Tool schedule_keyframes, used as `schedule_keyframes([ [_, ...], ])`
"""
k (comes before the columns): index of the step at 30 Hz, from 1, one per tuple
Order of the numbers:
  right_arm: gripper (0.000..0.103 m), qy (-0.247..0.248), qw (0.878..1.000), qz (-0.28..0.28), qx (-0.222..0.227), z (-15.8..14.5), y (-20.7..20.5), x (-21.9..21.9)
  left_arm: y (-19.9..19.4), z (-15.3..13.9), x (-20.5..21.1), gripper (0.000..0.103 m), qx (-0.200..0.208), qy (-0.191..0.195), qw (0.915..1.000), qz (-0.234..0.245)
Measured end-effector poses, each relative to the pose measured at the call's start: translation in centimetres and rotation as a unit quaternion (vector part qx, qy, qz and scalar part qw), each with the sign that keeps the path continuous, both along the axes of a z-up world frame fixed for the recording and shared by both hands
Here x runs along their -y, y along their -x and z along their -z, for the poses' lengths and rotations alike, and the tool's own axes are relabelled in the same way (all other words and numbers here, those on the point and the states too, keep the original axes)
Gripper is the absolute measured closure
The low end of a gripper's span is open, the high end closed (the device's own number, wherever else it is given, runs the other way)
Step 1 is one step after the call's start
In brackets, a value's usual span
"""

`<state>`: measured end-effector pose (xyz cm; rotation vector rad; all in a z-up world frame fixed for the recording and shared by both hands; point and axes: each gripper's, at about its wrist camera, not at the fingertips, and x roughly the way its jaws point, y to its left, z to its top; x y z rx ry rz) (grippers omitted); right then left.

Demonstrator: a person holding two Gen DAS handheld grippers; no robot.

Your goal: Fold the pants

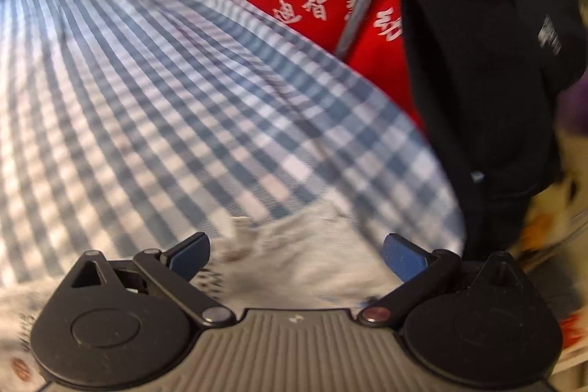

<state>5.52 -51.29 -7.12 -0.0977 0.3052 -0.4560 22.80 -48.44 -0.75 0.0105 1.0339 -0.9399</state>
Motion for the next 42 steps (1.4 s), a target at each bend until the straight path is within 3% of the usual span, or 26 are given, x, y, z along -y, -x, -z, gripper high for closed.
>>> schedule_keyframes([
  [4,0.095,0.073,0.997,-0.023,-0.017,0.0,-0.4,-2.2,-1.0,-0.3,0.1,0.002,-0.042,-0.003,0.9991,0.006],
  [9,0.095,0.126,0.990,-0.041,-0.041,0.0,-1.1,-4.0,-0.2,-0.7,1.4,0.006,-0.004,-0.061,0.9977,0.028],
  [17,0.095,0.215,0.970,-0.085,-0.077,0.6,-1.6,-7.2,0.0,-1.0,1.3,0.010,-0.008,-0.083,0.9962,0.025],
  [19,0.095,0.227,0.966,-0.096,-0.082,0.7,-1.6,-7.9,-0.1,-1.0,0.7,0.016,-0.013,-0.085,0.9959,0.027],
  [21,0.095,0.236,0.962,-0.104,-0.086,0.7,-1.7,-8.4,-0.3,-0.8,0.2,0.031,-0.023,-0.086,0.9957,0.023],
  [28,0.095,0.253,0.954,-0.123,-0.099,0.5,-1.6,-9.6,-1.3,-0.2,-2.8,0.047,-0.046,-0.076,0.9958,-0.023],
  [31,0.095,0.259,0.951,-0.131,-0.104,0.2,-1.5,-10.1,-1.8,0.1,-4.6,0.058,-0.065,-0.051,0.9957,-0.044],
  [34,0.095,0.263,0.950,-0.136,-0.103,0.0,-1.0,-10.5,-2.1,-0.1,-6.5,0.076,-0.079,-0.024,0.9947,-0.062],
  [35,0.095,0.265,0.949,-0.137,-0.103,-0.1,-0.9,-10.7,-2.1,-0.2,-7.1,0.087,-0.083,-0.018,0.9941,-0.067],
  [37,0.095,0.270,0.948,-0.136,-0.099,-0.3,-0.6,-11.0,-2.4,-0.4,-8.4,0.090,-0.094,-0.003,0.9924,-0.079],
  [39,0.077,0.280,0.946,-0.134,-0.090,-0.4,-0.4,-11.5,-2.6,-0.5,-9.7,0.094,-0.110,0.011,0.9899,-0.089],
  [42,0.071,0.275,0.947,-0.140,-0.090,-0.6,-0.6,-12.2,-2.9,-0.5,-11.4,0.096,-0.127,0.025,0.9862,-0.104],
])
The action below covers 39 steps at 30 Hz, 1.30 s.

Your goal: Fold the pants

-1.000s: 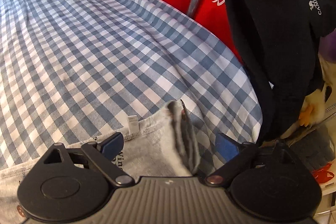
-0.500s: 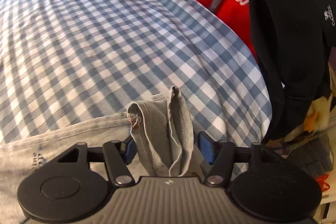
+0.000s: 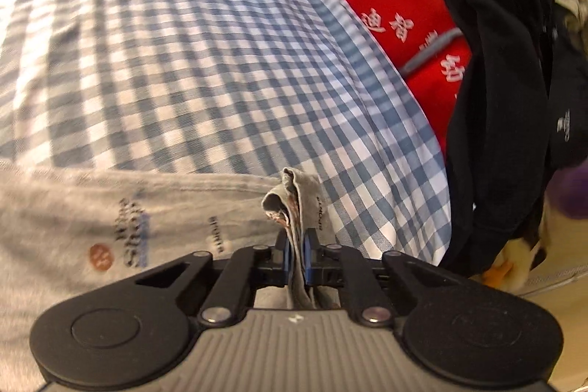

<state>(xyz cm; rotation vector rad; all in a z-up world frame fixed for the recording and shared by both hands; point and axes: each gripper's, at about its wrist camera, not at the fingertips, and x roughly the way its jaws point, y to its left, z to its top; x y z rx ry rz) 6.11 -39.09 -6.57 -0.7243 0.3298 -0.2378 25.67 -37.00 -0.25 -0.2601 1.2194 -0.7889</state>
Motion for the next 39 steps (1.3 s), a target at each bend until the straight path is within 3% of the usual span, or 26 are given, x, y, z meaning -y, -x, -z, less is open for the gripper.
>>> schedule_keyframes([
  [8,0.067,-0.013,0.999,0.012,-0.034,0.6,-1.8,-0.2,0.0,0.8,-2.0,0.098,-0.016,0.017,0.9996,-0.018],
  [10,0.074,-0.016,0.999,0.013,-0.037,0.7,-1.8,-0.1,0.1,0.7,-2.1,0.098,-0.015,0.020,0.9995,-0.017],
  [11,0.089,-0.019,0.999,0.010,-0.038,0.8,-1.6,-0.2,0.1,0.7,-2.2,0.098,-0.014,0.021,0.9995,-0.018],
  [12,0.093,-0.022,0.999,0.008,-0.040,0.9,-1.4,-0.4,0.1,0.6,-2.3,0.098,-0.015,0.023,0.9995,-0.018],
  [21,0.094,-0.046,0.998,-0.024,-0.030,-1.0,0.0,-3.2,0.5,-1.5,-5.0,0.099,0.021,0.014,0.9997,0.000],
  [28,0.097,-0.081,0.992,-0.081,-0.044,-2.4,-0.1,-8.2,0.1,-2.1,-10.6,0.099,0.037,-0.003,0.9992,-0.013],
  [33,0.098,-0.091,0.987,-0.119,-0.060,-2.4,-0.5,-11.7,-0.2,-1.4,-14.7,0.099,0.035,-0.013,0.9989,-0.029],
  [39,0.098,-0.106,0.981,-0.133,-0.094,-1.1,-1.5,-13.8,-1.0,1.9,-17.2,0.099,0.018,-0.019,0.9987,-0.044],
])
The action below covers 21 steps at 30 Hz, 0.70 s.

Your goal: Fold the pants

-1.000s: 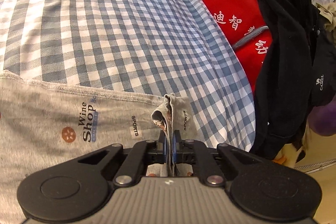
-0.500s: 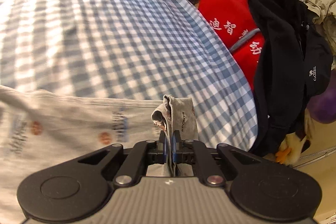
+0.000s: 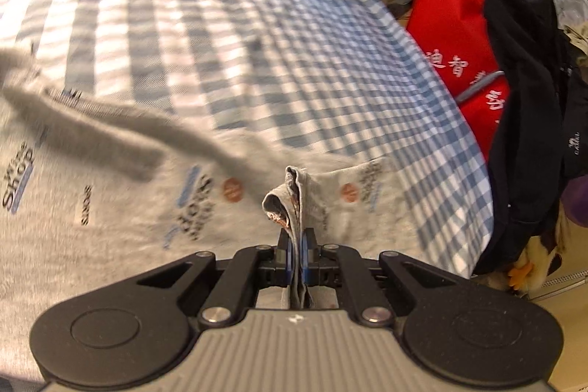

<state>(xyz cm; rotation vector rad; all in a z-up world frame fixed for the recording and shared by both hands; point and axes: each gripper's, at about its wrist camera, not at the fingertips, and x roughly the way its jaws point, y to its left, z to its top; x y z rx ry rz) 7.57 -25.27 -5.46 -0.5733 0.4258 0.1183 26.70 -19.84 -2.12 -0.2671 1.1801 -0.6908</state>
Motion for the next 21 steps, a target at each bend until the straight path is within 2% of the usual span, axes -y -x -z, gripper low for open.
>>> schedule_keyframes([
  [7,0.098,-0.005,1.000,0.007,-0.024,1.5,-0.9,-0.5,-0.3,2.7,-1.3,0.099,-0.021,0.021,0.9995,-0.013],
  [21,0.098,-0.018,0.999,0.017,-0.022,1.6,-1.0,-0.4,-0.1,2.1,-1.2,0.099,-0.015,0.027,0.9994,-0.013],
])
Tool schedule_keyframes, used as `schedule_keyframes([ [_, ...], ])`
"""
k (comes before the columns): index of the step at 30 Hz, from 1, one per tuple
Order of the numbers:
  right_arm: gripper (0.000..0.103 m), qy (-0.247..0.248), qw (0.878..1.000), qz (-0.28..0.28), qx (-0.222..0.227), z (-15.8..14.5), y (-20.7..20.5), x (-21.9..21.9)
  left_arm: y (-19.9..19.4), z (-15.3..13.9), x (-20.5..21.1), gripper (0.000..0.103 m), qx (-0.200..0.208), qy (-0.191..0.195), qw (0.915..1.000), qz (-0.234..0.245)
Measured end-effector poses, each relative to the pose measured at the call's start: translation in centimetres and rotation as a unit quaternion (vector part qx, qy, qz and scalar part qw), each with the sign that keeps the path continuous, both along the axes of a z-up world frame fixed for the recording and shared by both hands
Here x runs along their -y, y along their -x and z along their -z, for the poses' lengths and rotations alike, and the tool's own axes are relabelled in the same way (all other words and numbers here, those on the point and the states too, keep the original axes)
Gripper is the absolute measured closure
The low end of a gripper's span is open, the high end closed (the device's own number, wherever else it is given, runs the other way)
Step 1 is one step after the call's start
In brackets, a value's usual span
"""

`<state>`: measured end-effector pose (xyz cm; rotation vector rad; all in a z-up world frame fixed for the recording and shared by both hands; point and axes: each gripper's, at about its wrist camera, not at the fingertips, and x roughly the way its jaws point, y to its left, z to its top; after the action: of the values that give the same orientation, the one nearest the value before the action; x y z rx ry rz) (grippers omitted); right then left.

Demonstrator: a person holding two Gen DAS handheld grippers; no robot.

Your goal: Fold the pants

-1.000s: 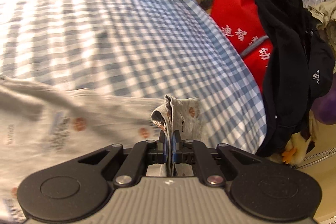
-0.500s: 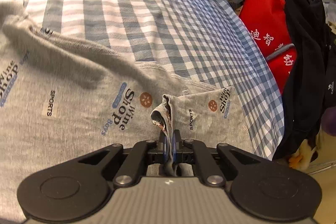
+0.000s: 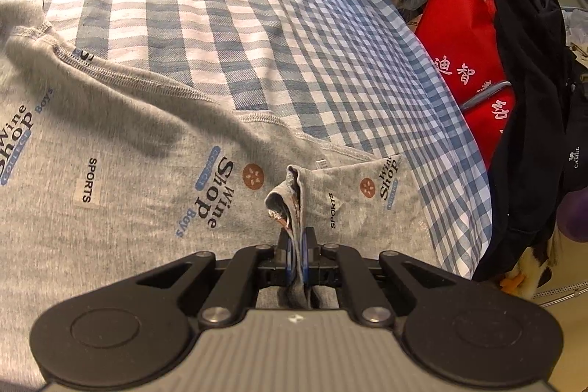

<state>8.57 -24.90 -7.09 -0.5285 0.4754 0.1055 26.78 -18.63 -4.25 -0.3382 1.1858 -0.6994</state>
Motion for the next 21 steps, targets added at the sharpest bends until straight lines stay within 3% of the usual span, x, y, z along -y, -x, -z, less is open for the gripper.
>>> schedule_keyframes([
  [12,0.100,-0.016,0.999,-0.022,0.028,-2.8,0.0,-3.0,0.3,-3.5,-3.4,0.099,0.027,0.019,0.9995,0.006],
  [21,0.100,-0.029,0.995,-0.086,0.031,-3.9,-1.2,-8.9,-1.2,-4.6,-11.9,0.099,0.029,0.002,0.9992,-0.029],
])
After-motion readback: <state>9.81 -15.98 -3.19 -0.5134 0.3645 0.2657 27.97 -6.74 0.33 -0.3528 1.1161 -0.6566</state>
